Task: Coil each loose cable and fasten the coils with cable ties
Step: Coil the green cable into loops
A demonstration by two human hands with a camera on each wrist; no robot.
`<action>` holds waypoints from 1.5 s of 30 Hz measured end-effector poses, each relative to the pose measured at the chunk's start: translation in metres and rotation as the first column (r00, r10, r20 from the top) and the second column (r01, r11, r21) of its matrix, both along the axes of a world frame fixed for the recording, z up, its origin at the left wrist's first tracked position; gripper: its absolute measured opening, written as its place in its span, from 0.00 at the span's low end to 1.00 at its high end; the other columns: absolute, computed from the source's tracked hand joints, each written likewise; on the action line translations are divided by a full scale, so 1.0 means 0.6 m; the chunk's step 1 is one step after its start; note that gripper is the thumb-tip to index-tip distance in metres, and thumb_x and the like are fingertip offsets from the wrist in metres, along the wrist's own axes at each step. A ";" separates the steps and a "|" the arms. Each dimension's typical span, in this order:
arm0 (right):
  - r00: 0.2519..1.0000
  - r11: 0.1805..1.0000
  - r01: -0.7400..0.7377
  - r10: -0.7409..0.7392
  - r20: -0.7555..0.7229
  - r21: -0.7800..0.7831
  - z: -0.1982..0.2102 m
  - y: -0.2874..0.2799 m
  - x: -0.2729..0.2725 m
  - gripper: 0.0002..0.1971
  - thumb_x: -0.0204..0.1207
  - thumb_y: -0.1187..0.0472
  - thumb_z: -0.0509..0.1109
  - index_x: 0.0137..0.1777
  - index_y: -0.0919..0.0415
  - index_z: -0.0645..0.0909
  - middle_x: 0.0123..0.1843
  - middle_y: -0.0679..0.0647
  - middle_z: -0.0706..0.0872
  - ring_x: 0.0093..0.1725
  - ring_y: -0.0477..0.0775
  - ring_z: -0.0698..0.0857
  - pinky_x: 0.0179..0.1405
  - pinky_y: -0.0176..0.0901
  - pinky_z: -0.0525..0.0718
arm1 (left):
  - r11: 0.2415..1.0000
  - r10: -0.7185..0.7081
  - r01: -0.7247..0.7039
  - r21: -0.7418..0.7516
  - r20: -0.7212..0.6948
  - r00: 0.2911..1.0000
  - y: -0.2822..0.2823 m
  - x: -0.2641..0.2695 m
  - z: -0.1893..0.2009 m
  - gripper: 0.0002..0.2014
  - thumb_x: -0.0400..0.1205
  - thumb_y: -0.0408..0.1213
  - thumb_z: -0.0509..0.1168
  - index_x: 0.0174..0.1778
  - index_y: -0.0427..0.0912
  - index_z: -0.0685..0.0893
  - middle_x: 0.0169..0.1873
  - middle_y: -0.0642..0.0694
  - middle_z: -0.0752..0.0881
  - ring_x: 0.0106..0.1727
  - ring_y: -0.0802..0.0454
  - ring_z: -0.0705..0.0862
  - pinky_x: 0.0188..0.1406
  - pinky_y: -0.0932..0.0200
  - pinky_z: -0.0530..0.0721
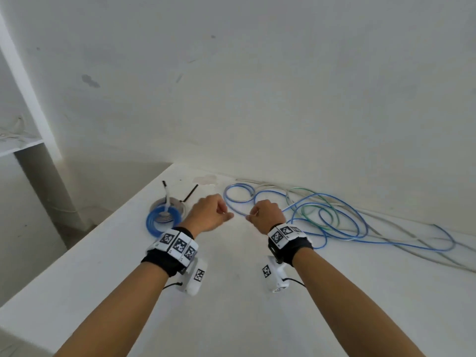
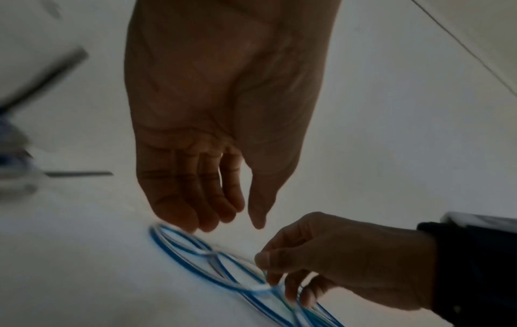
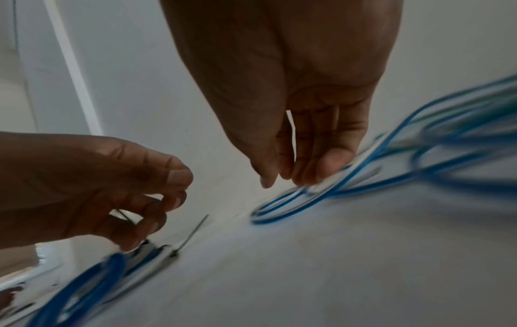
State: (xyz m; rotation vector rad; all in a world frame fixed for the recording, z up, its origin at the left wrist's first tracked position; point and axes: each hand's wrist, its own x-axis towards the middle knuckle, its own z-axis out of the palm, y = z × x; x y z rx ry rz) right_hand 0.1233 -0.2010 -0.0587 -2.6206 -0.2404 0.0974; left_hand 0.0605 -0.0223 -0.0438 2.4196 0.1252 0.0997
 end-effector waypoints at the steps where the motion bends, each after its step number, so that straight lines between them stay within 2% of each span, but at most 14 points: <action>1: 0.999 0.998 0.050 -0.050 0.017 -0.038 0.005 -0.033 0.002 0.13 0.79 0.49 0.75 0.57 0.57 0.86 0.61 0.60 0.87 0.63 0.65 0.86 0.60 0.51 0.84 | 0.997 -0.074 0.073 -0.033 -0.053 0.996 -0.030 0.009 -0.003 0.12 0.77 0.47 0.77 0.46 0.47 0.82 0.42 0.48 0.87 0.46 0.45 0.88 0.51 0.51 0.87; 6: 0.973 0.959 0.215 -0.194 0.124 -0.183 0.007 -0.188 0.012 0.13 0.86 0.61 0.64 0.67 0.62 0.81 0.70 0.62 0.83 0.70 0.65 0.81 0.62 0.51 0.80 | 0.935 -0.352 0.355 -0.008 -0.139 0.926 -0.173 0.037 -0.023 0.13 0.80 0.47 0.74 0.55 0.45 0.83 0.49 0.46 0.89 0.50 0.47 0.87 0.47 0.59 0.80; 12: 0.994 0.928 0.108 -0.100 0.041 -0.358 -0.026 -0.273 0.012 0.19 0.85 0.65 0.64 0.75 0.53 0.78 0.72 0.60 0.75 0.71 0.65 0.79 0.68 0.54 0.81 | 0.886 -0.444 0.462 0.051 -0.201 0.873 -0.257 0.064 -0.038 0.24 0.81 0.48 0.73 0.72 0.49 0.77 0.57 0.46 0.89 0.62 0.47 0.84 0.61 0.54 0.79; 17: 0.977 0.984 0.170 -0.161 0.140 -0.052 -0.019 -0.284 0.018 0.04 0.78 0.57 0.78 0.45 0.53 0.85 0.53 0.56 0.84 0.55 0.59 0.84 0.49 0.46 0.78 | 0.907 -0.390 0.410 0.091 -0.183 0.903 -0.270 0.085 -0.055 0.29 0.80 0.51 0.72 0.76 0.49 0.74 0.58 0.44 0.87 0.63 0.46 0.84 0.64 0.48 0.82; 21: 0.951 0.948 0.057 -0.148 0.273 0.314 0.051 -0.283 0.000 0.02 0.77 0.62 0.78 0.44 0.57 0.88 0.37 0.49 0.89 0.30 0.38 0.79 0.37 0.35 0.76 | 0.973 -0.230 0.220 0.065 0.274 0.934 -0.284 0.087 -0.030 0.28 0.83 0.52 0.69 0.78 0.53 0.71 0.38 0.49 0.85 0.46 0.44 0.85 0.46 0.49 0.84; 23: 0.941 0.914 -0.038 -0.103 0.321 0.404 0.102 -0.277 -0.013 0.05 0.79 0.64 0.76 0.43 0.54 0.87 0.31 0.47 0.88 0.26 0.37 0.79 0.32 0.28 0.75 | 0.967 -0.229 0.254 -0.007 0.403 0.886 -0.288 0.093 -0.002 0.22 0.85 0.53 0.67 0.75 0.54 0.76 0.27 0.56 0.76 0.34 0.52 0.77 0.38 0.51 0.80; 25: 0.909 0.884 -0.112 -0.093 0.406 0.454 0.145 -0.275 -0.023 0.06 0.81 0.61 0.75 0.42 0.51 0.88 0.30 0.46 0.87 0.30 0.41 0.81 0.34 0.31 0.77 | 0.954 -0.197 0.282 -0.101 0.496 0.846 -0.288 0.105 0.020 0.11 0.86 0.51 0.67 0.58 0.50 0.84 0.22 0.54 0.73 0.26 0.56 0.73 0.32 0.51 0.76; 29: 0.804 0.806 -0.165 -0.223 0.551 0.569 0.195 -0.279 -0.036 0.06 0.82 0.57 0.74 0.43 0.51 0.88 0.30 0.45 0.88 0.32 0.46 0.80 0.34 0.32 0.75 | 0.901 -0.136 0.343 -0.266 0.579 0.804 -0.289 0.101 0.056 0.16 0.89 0.45 0.63 0.36 0.45 0.78 0.28 0.53 0.74 0.29 0.61 0.73 0.35 0.60 0.70; 32: 0.853 0.823 -0.159 -0.164 0.496 0.546 0.176 -0.281 -0.033 0.03 0.80 0.55 0.77 0.45 0.51 0.89 0.28 0.44 0.86 0.30 0.52 0.79 0.34 0.38 0.75 | 0.774 0.023 0.320 -0.547 0.528 0.849 -0.276 0.097 0.088 0.15 0.90 0.48 0.60 0.38 0.47 0.75 0.28 0.53 0.74 0.24 0.60 0.70 0.25 0.62 0.72; 35: 0.949 0.950 -0.073 -0.028 0.313 0.305 0.121 -0.297 -0.020 0.07 0.79 0.55 0.78 0.42 0.55 0.88 0.27 0.43 0.80 0.30 0.46 0.76 0.36 0.42 0.74 | 0.501 0.199 0.255 -0.827 0.397 0.896 -0.252 0.103 0.119 0.13 0.91 0.45 0.57 0.40 0.48 0.75 0.31 0.52 0.77 0.23 0.60 0.70 0.17 0.67 0.66; 38: 0.960 0.992 0.100 -0.117 0.253 0.079 0.092 -0.326 -0.005 0.07 0.82 0.53 0.73 0.43 0.52 0.86 0.34 0.50 0.86 0.44 0.60 0.86 0.43 0.46 0.79 | 0.218 0.332 0.214 -0.952 0.279 0.901 -0.211 0.113 0.138 0.15 0.92 0.40 0.55 0.38 0.50 0.71 0.25 0.53 0.73 0.21 0.60 0.67 0.15 0.69 0.62; 41: 0.925 0.954 0.299 -0.286 0.248 -0.013 0.089 -0.354 0.013 0.12 0.85 0.48 0.68 0.51 0.55 0.87 0.49 0.60 0.90 0.55 0.68 0.86 0.50 0.51 0.80 | 0.079 0.392 0.186 -0.979 0.202 0.898 -0.163 0.123 0.125 0.18 0.93 0.42 0.53 0.35 0.50 0.67 0.23 0.54 0.67 0.22 0.59 0.63 0.16 0.68 0.60; 43: 0.874 0.914 0.379 -0.406 0.267 0.147 0.092 -0.359 0.024 0.21 0.84 0.39 0.64 0.49 0.56 0.85 0.49 0.60 0.91 0.54 0.69 0.89 0.54 0.54 0.84 | 0.077 0.378 0.141 -0.987 0.160 0.912 -0.145 0.128 0.101 0.19 0.93 0.42 0.53 0.33 0.50 0.66 0.22 0.54 0.64 0.20 0.58 0.60 0.13 0.67 0.58; 45: 0.836 0.789 0.313 -0.493 0.242 0.528 0.105 -0.351 0.028 0.25 0.84 0.36 0.64 0.41 0.58 0.82 0.41 0.57 0.92 0.44 0.66 0.92 0.51 0.61 0.90 | 0.101 0.347 0.091 -0.991 0.121 0.930 -0.146 0.131 0.079 0.20 0.92 0.41 0.54 0.32 0.49 0.66 0.22 0.53 0.62 0.18 0.59 0.57 0.11 0.68 0.55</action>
